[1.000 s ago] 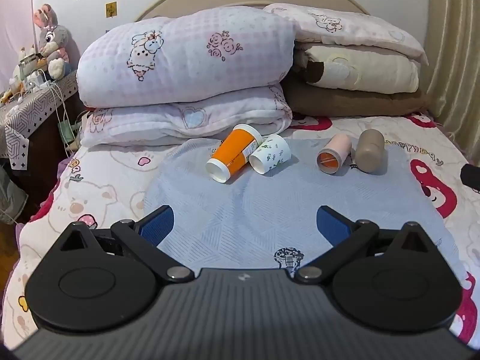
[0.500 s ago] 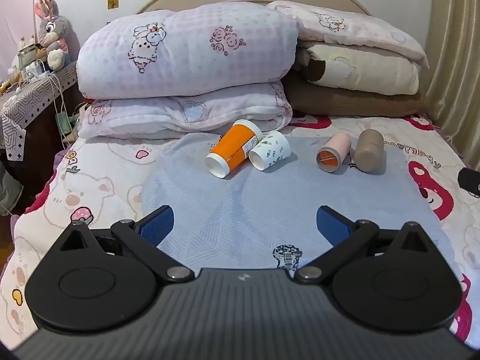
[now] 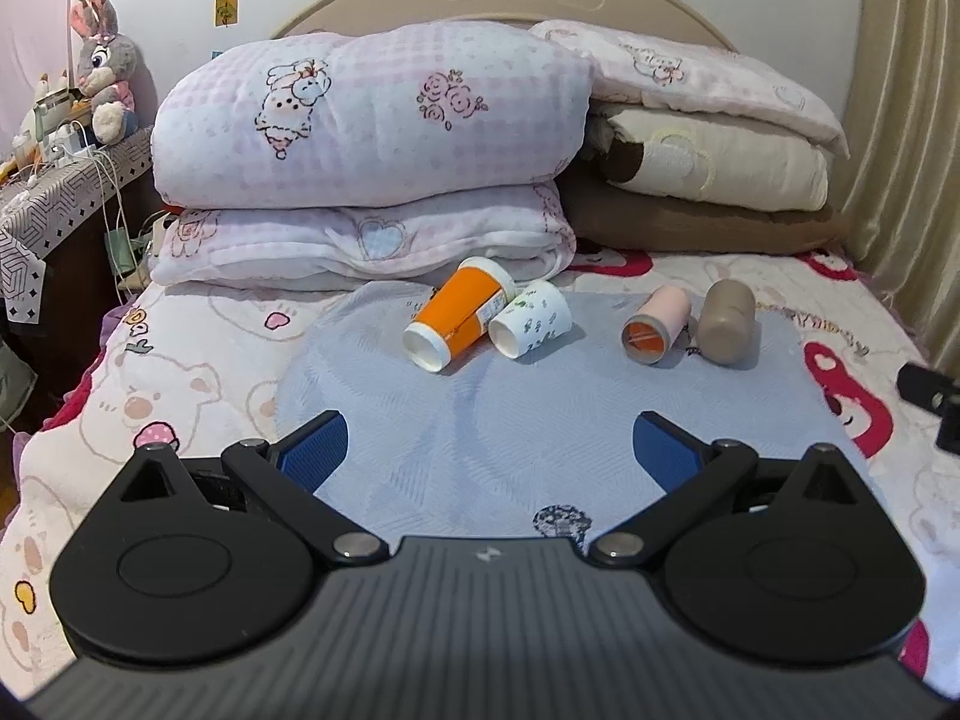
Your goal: Flip cup upright
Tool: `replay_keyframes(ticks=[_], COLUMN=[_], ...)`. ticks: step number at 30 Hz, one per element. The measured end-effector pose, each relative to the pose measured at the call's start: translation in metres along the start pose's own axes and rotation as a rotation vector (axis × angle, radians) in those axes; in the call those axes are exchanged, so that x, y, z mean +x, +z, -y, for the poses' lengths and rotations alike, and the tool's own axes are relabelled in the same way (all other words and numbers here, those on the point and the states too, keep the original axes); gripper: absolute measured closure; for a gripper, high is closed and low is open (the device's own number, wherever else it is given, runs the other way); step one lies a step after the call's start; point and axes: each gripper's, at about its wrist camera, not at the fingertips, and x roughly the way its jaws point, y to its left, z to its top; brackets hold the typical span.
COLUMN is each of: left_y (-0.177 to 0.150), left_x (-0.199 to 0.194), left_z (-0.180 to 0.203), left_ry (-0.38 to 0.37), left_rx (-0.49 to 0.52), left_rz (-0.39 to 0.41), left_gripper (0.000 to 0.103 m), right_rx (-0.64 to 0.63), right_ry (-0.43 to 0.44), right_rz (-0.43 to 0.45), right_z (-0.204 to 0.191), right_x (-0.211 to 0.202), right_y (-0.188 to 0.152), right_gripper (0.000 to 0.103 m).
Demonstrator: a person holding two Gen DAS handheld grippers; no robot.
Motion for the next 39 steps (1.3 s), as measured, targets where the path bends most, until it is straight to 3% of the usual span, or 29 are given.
replay_keyframes(ticks=[39], left_y=[-0.005], left_x=[0.006], left_z=[0.004], left_ry=[-0.001], left_rx=[-0.02], left_rz=[-0.014], left_gripper=[0.0], right_rx=[0.01], right_ry=[0.007], right_rz=[-0.034], right_z=[0.0], right_x=[0.013], right_y=[-0.008], right_gripper=[0.0])
